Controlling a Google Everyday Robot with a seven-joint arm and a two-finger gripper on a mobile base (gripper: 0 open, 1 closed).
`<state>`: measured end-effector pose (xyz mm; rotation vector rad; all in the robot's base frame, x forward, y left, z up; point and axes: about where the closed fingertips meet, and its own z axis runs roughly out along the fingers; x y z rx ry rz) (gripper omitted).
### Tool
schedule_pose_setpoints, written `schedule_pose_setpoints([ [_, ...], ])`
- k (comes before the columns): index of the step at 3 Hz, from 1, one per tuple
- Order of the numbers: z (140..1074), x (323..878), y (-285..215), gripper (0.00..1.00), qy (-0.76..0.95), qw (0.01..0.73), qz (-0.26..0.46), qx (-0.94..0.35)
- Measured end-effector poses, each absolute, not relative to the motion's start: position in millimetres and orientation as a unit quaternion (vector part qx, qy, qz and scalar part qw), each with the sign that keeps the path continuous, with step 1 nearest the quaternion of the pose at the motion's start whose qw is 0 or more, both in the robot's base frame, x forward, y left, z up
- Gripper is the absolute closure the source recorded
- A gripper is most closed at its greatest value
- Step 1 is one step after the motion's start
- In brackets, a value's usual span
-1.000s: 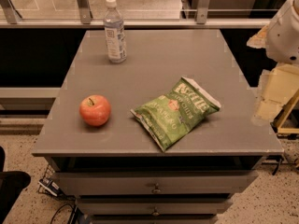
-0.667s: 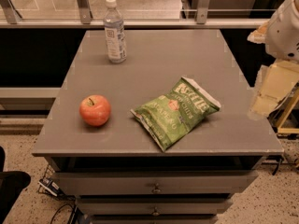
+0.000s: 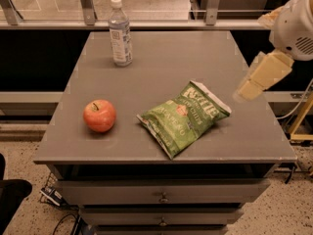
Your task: Pick blue plastic bottle
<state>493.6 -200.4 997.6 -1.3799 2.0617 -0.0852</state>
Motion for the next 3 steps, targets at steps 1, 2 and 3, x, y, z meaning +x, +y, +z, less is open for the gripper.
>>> schedule_pose_setpoints([
  [1, 1012, 529, -176, 0.00, 0.761, 0.419, 0.007, -0.495],
  [2, 1032, 567, -153, 0.00, 0.724, 0.512, 0.053, -0.460],
  [3, 1045, 593, -127, 0.00, 0.684, 0.588, 0.108, -0.419],
])
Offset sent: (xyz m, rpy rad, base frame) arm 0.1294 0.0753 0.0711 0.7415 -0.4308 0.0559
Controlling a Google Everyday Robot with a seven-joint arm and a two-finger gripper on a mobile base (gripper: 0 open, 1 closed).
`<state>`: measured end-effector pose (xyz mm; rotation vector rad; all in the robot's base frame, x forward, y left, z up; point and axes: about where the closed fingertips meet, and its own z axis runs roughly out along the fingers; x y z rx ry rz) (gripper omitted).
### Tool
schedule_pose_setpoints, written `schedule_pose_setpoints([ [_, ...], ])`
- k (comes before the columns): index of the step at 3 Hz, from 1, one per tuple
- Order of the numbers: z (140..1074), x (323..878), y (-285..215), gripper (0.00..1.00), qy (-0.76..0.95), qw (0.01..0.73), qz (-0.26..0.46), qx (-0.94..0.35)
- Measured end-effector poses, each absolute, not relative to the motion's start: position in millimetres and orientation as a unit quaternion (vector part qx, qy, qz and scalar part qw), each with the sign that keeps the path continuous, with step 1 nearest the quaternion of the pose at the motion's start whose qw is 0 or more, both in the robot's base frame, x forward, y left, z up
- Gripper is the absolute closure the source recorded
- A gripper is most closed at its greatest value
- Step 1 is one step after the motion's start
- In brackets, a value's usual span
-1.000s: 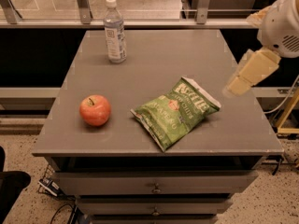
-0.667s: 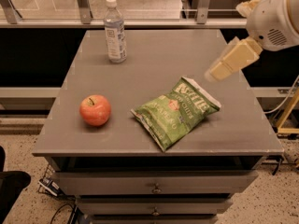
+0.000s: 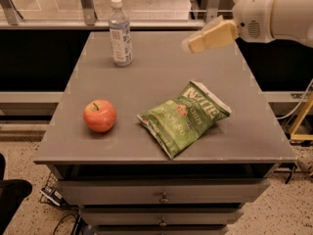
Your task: Pick blue plastic bottle
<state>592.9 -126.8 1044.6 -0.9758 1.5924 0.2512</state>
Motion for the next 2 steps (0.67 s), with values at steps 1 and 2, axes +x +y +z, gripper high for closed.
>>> schedule_pose_setpoints([
  [1, 1059, 593, -102, 0.00, 0.667, 0.606, 0.131, -0.412],
  [2, 1055, 599, -91, 0.00, 0.668, 0.607, 0.132, -0.410],
])
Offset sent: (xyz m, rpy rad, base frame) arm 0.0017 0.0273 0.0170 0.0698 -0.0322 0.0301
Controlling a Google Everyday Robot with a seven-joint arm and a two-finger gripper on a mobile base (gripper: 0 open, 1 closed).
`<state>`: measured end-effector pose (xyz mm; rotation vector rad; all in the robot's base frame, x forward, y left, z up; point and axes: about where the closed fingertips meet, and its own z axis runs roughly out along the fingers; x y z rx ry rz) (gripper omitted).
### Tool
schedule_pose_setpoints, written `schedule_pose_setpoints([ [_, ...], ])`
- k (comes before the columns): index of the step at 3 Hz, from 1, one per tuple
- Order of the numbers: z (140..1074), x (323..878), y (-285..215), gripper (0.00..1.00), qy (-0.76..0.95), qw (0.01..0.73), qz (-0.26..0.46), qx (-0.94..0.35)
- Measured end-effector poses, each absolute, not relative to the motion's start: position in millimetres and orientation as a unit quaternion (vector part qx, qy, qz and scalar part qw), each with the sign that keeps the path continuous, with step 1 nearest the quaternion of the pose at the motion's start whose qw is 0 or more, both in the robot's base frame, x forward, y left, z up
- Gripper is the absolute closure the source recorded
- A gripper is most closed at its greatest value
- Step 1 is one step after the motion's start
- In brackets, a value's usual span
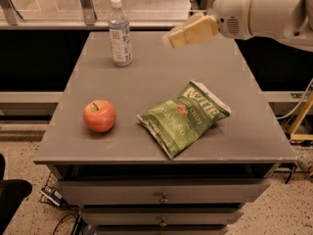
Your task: Pick blue plastic bottle
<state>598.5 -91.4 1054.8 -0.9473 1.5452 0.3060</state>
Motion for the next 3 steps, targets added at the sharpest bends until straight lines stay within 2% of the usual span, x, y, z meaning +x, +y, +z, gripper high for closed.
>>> schedule_pose_setpoints([
  [3, 1008, 681, -3, 0.00, 0.650, 0.623, 0.194, -0.389],
])
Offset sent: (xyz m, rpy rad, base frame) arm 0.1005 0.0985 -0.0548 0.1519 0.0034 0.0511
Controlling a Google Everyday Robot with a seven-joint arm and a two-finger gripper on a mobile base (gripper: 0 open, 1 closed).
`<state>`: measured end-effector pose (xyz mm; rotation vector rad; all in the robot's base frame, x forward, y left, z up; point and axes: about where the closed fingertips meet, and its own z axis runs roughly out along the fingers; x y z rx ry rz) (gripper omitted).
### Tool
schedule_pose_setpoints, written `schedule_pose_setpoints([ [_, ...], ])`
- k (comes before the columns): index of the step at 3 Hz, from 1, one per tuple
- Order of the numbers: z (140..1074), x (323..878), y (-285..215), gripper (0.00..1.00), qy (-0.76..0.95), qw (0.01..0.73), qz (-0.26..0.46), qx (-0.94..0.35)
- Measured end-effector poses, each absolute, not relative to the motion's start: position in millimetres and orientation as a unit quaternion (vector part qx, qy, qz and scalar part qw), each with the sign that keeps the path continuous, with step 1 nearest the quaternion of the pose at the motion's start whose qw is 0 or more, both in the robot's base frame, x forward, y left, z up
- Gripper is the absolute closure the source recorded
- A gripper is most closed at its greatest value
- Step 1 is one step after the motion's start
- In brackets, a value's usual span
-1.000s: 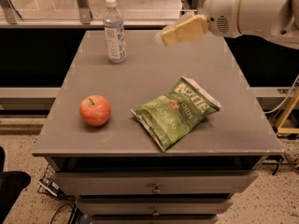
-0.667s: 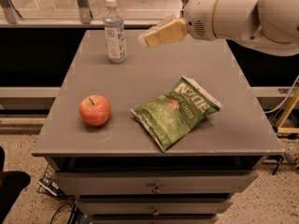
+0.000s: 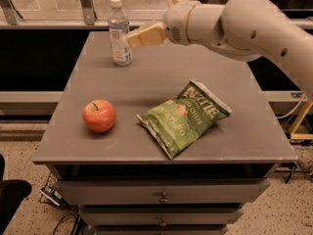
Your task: Pick blue plastic bottle
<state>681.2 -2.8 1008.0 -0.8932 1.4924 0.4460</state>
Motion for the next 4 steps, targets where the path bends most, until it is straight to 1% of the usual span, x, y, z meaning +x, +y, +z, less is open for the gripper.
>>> schedule_pose_setpoints([
  [2, 970, 731, 38, 0.00, 0.655, 0.608, 0.245, -0.377],
  [4, 946, 772, 68, 0.00, 0.636, 0.615, 0.291, -0.365],
])
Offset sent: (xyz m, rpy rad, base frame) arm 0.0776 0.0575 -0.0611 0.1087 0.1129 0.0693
